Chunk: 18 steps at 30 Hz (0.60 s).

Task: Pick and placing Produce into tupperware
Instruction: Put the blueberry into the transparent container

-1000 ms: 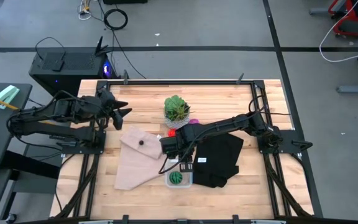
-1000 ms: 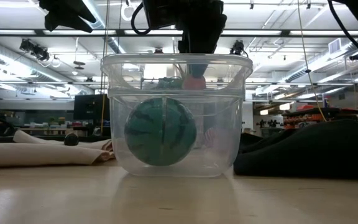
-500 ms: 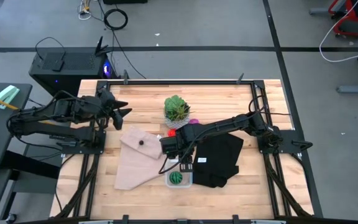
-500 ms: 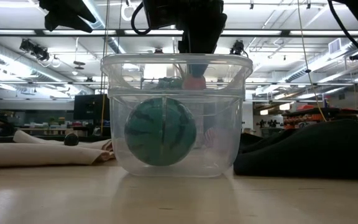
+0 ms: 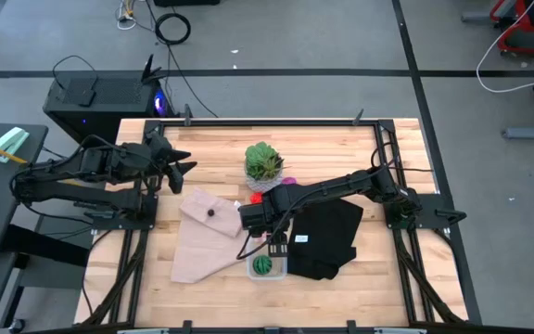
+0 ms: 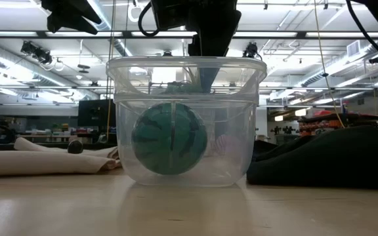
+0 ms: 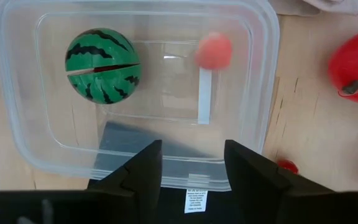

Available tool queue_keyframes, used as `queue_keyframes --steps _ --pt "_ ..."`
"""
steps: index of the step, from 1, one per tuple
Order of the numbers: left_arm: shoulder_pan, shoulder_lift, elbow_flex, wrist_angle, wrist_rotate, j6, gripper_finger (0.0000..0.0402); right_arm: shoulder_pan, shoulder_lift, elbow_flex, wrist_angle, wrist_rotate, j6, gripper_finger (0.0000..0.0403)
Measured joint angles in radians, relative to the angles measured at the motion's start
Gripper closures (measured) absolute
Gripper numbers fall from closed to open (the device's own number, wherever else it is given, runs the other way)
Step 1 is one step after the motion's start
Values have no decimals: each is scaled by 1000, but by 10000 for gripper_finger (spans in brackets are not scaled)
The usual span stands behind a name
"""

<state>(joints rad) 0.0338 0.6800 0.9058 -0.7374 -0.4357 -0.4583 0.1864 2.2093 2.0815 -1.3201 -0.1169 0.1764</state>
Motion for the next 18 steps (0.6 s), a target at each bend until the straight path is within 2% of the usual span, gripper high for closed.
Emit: queue_keyframes --steps 8,11,18 --pt "0 0 0 0 0 0 211 0 0 0 0 -35 0 242" --pt "0 0 0 0 0 0 212 0 0 0 0 -37 0 272" --pt "0 0 0 0 0 0 213 -7 -26 3 13 -14 -19 370"
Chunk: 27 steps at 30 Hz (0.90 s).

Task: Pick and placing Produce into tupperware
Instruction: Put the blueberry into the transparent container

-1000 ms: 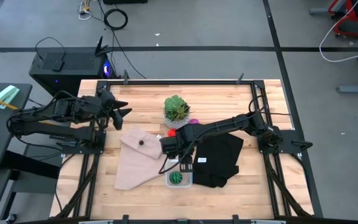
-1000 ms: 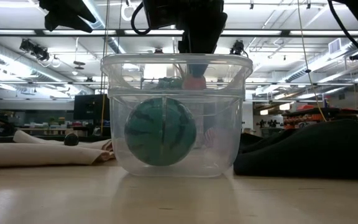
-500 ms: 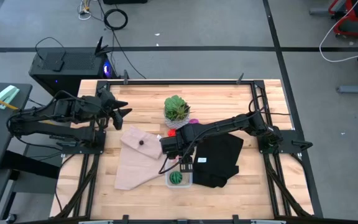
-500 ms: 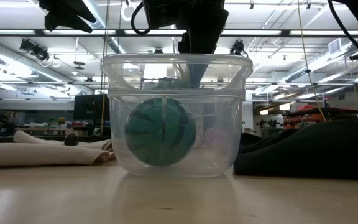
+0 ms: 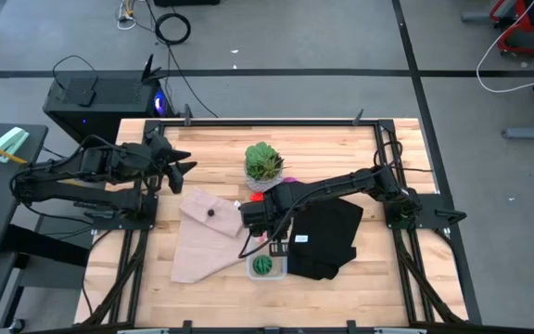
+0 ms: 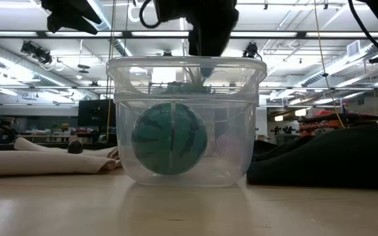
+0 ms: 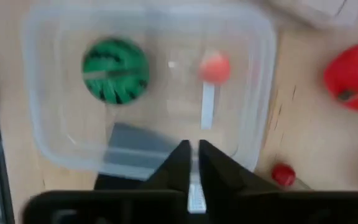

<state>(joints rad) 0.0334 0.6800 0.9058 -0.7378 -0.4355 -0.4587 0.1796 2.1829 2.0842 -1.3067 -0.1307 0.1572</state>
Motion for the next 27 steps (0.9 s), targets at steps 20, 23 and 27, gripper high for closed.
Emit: queue_keyframes --steps 20,23,27 --pt "0 0 0 22 0 -1 210 -174 -429 -152 458 161 109 401" --pt "0 2 0 33 0 -1 208 -205 -564 -311 610 191 160 401" --pt "0 22 0 38 0 0 209 -246 -764 -555 783 213 225 402"
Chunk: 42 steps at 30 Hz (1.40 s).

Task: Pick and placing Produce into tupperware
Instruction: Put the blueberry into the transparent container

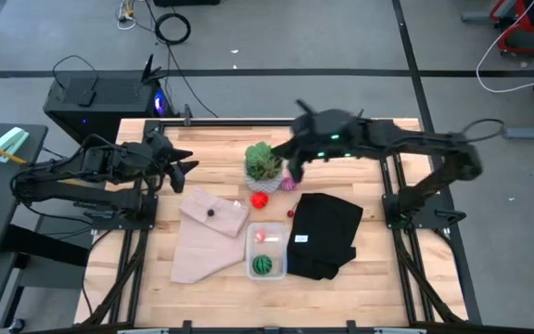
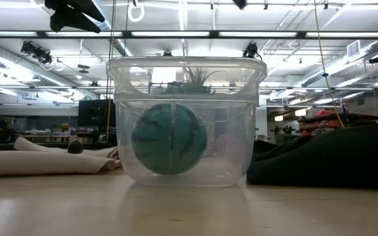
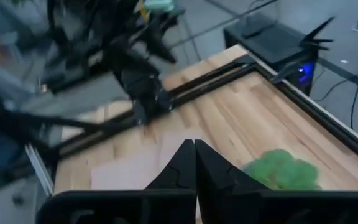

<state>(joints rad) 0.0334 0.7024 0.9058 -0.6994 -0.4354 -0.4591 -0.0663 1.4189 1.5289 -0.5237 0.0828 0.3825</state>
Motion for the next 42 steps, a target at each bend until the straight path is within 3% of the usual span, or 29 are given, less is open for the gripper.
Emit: queue_keyframes --steps 6,13,17,20,27,38,42 --pt "0 79 0 21 107 66 207 -45 -237 -268 68 14 68 402" --pt "15 243 1 49 189 174 208 -65 -427 -413 60 42 96 402" --pt "70 339 1 50 369 205 209 -65 -490 -450 42 45 96 402" --pt "105 394 1 38 477 203 214 -65 -512 -455 13 45 91 401" --pt "158 459 4 -74 523 266 220 -65 -514 -455 -29 44 65 401" --pt "164 689 252 -334 524 528 220 -65 -484 -455 -71 39 48 400" --pt "151 745 274 -364 518 583 221 -64 -485 -455 -81 40 61 398"
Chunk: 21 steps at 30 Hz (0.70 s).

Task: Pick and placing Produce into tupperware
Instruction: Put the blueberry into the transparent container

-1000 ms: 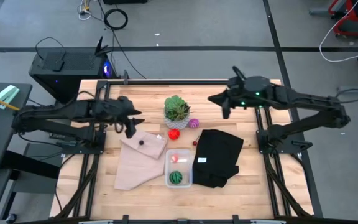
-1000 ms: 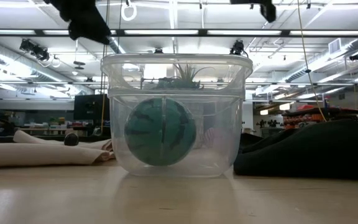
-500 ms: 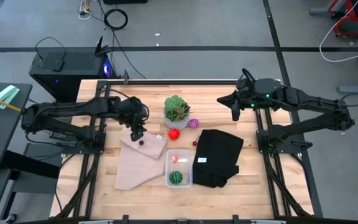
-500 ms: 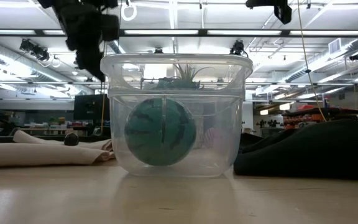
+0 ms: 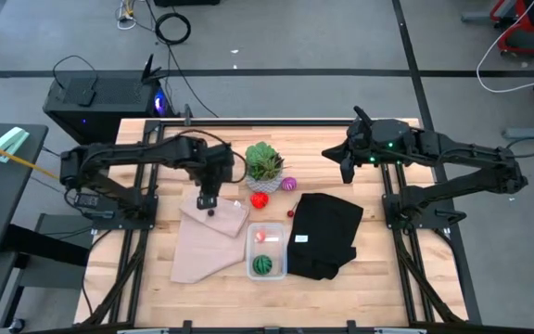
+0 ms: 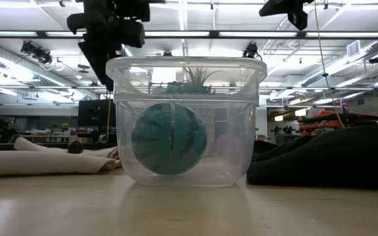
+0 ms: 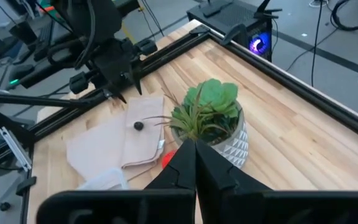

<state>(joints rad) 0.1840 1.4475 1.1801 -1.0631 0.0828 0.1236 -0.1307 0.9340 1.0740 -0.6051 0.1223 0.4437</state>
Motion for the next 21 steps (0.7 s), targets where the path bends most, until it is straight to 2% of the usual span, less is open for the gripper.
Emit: queue_keyframes --steps 4,9,15,21 --pt "-34 14 -52 20 -37 -19 221 0 -2 0 -16 0 7 398" --pt "-77 13 -130 132 -54 -48 221 0 -2 0 -17 0 9 399" --pt "-111 12 -188 221 -54 -52 221 0 -2 0 -17 0 28 398" --pt "-106 11 -290 240 -32 -66 220 0 -2 0 -16 0 46 399"
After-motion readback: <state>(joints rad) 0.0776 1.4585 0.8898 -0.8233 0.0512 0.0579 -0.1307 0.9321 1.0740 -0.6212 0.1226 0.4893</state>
